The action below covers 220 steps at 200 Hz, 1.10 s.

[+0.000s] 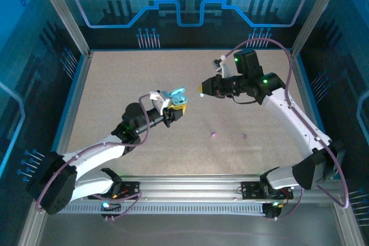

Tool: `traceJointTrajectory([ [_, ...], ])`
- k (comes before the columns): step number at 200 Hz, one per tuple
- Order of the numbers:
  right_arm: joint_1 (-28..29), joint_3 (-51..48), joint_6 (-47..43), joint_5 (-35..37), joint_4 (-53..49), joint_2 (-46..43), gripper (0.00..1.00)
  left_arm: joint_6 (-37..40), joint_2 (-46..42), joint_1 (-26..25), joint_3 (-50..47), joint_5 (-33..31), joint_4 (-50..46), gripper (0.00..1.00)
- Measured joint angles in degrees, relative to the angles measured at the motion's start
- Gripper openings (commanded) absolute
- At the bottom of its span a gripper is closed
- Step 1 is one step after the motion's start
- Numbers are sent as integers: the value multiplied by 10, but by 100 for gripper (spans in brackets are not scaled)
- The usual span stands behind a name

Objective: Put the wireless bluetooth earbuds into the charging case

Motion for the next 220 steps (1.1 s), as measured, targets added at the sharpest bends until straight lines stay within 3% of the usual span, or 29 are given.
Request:
traceJointTrajectory([
  [48, -3, -34, 71, -126, 106, -3, 21, 1, 53, -23, 30, 0, 54, 34],
  [87, -3, -42, 95, -160, 141, -1, 22, 3, 74, -33, 40, 0, 87, 34],
  [125, -2, -42, 89, -145, 132, 2, 21, 4, 87, -40, 46, -4, 101, 33],
  [220, 43, -20, 29, -5, 64, 9, 21, 5, 112, -59, 54, -24, 129, 34],
])
